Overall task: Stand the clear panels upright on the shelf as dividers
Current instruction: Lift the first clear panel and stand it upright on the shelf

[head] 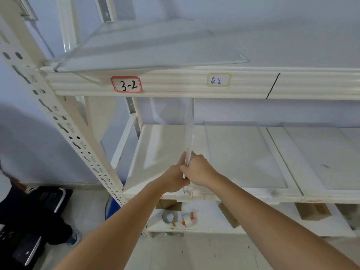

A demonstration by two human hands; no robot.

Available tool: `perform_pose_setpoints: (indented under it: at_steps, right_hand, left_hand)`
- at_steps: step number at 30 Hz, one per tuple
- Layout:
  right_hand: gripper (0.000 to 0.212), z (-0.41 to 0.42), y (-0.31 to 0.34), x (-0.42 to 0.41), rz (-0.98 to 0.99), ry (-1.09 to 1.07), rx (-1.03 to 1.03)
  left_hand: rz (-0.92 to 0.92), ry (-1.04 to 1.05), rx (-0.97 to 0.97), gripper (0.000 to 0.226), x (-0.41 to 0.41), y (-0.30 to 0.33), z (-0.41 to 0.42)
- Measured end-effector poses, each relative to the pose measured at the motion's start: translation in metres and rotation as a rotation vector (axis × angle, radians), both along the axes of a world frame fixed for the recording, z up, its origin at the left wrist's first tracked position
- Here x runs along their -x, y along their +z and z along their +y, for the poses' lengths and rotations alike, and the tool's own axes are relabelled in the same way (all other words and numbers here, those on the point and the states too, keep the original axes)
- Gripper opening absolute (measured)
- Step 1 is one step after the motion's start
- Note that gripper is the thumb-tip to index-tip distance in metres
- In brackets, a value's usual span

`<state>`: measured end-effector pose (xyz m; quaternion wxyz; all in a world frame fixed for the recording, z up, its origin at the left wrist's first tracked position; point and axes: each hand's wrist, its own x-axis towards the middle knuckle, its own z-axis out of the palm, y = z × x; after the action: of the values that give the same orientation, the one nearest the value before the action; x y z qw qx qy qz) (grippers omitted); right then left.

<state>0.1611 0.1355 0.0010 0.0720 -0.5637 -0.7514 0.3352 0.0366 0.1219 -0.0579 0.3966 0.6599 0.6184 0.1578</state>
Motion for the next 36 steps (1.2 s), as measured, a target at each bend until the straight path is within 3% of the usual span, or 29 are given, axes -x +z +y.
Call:
perform_pose_setpoints:
  at_steps: [11,13,15,17,21,25,28,30,32,36]
  right_hand:
    - [0.035,-0.007,0.004,-0.001,0.022,-0.019,0.012]
    - [0.047,-0.008,0.008,-0.001,0.071,-0.041,0.048]
    - [0.06,-0.008,0.013,0.001,0.111,-0.081,0.078]
    - [0.055,-0.008,0.017,0.006,0.094,-0.08,0.061]
    - [0.023,-0.007,0.018,0.012,0.039,-0.055,0.03]
    - [0.028,-0.007,0.022,0.011,0.024,-0.042,0.036]
    - [0.035,-0.007,0.023,0.011,0.029,-0.049,0.061]
    - [0.034,-0.005,0.025,0.011,0.039,-0.069,0.081]
    - [0.034,-0.004,0.027,0.011,0.058,-0.096,0.105]
    - [0.035,-0.002,0.028,0.011,0.063,-0.115,0.084]
  left_hand:
    - [-0.01,0.045,-0.04,0.078,-0.002,-0.01,-0.001]
    - [0.044,0.053,-0.015,0.057,-0.003,-0.008,-0.002]
    - [0.142,0.043,0.009,0.012,-0.005,-0.008,-0.002]
    - [0.234,0.006,-0.023,0.019,-0.007,-0.011,0.001]
    - [0.307,-0.046,-0.056,0.008,-0.004,-0.022,0.007]
    - [0.267,0.0,-0.034,0.025,-0.007,-0.016,0.005]
    - [0.235,0.038,-0.018,0.007,-0.008,-0.01,0.002]
    - [0.212,0.083,-0.039,0.016,-0.011,-0.008,0.001]
    - [0.246,0.071,-0.053,0.004,-0.014,-0.007,0.001]
    - [0.283,0.075,-0.082,0.015,-0.014,-0.008,0.0]
